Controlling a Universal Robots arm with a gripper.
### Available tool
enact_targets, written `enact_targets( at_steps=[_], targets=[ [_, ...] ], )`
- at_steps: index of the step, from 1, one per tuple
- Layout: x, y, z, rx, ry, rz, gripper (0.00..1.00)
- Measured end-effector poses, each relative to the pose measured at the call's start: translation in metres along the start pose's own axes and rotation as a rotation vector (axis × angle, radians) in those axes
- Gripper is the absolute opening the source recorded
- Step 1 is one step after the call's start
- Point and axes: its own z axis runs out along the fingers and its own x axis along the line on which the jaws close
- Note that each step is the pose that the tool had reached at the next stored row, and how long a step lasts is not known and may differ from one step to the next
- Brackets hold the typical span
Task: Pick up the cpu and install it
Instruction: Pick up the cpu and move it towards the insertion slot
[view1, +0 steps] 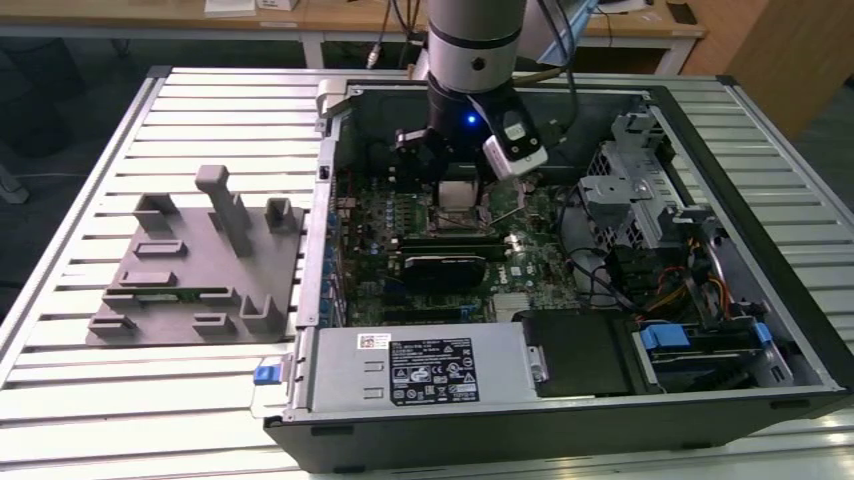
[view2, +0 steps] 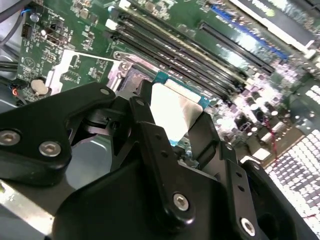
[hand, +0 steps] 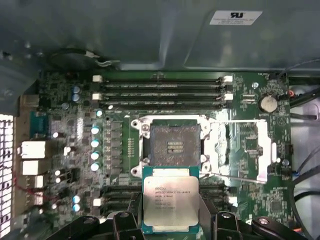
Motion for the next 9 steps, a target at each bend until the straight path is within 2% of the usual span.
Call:
enact_targets(
  at_steps=[9],
  targets=[
    [-0.0097, 0.0098, 0.009, 0.0063, 0.0032, 0.0, 0.54]
  ],
)
